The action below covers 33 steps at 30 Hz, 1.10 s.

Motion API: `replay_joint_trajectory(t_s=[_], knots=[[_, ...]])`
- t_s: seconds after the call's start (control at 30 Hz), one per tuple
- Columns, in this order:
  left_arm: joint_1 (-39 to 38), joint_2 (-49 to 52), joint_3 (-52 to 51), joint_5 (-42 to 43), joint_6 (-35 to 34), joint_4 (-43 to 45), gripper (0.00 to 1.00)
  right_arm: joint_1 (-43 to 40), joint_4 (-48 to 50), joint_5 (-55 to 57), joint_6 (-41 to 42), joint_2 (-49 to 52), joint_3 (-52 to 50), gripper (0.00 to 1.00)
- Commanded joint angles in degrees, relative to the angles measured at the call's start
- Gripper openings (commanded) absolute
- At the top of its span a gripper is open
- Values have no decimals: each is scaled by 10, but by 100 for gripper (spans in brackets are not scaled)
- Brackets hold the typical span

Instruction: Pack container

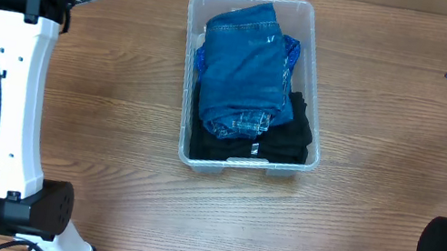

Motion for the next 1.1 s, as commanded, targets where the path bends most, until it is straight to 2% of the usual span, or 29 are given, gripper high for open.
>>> replay_joint_trajectory(t_s=[0.0, 0.1, 0.2, 0.3, 0.4, 0.5, 0.57, 0.6, 0.67, 0.87, 1.07], knots=[[16, -3, 0, -2, 1, -37, 100, -1, 2, 2, 0, -8, 10, 100], [13, -35, 0, 2, -30, -77, 100, 0, 2, 2, 0, -8, 10, 100], [-5, -112, -3, 26, -48, -98, 100, 0, 2, 2, 0, -8, 10, 100], [-70, -232, -45, -37, -71, -99, 100, 0, 2, 2, 0, -8, 10, 100], [-165, -404, -186, -139, -136, -82, 100, 0, 2, 2, 0, -8, 10, 100], [-188, -538, -359, -186, -190, -44, 100, 0, 2, 2, 0, -7, 10, 100], [-188, -636, -506, -210, -235, -2, 100, 0, 2, 2, 0, -5, 10, 100], [-188, -671, -560, -212, -234, 23, 100, 0, 2, 2, 0, -5, 10, 100], [-188, -793, -761, -212, -216, 133, 100, 0, 2, 2, 0, -4, 10, 100], [-187, -825, -981, -212, -210, 330, 100, 1, 2, 2, 0, 0, 10, 100], [-187, -824, -1102, -212, -210, 468, 100, 14, 2, 2, 0, -48, 10, 100]])
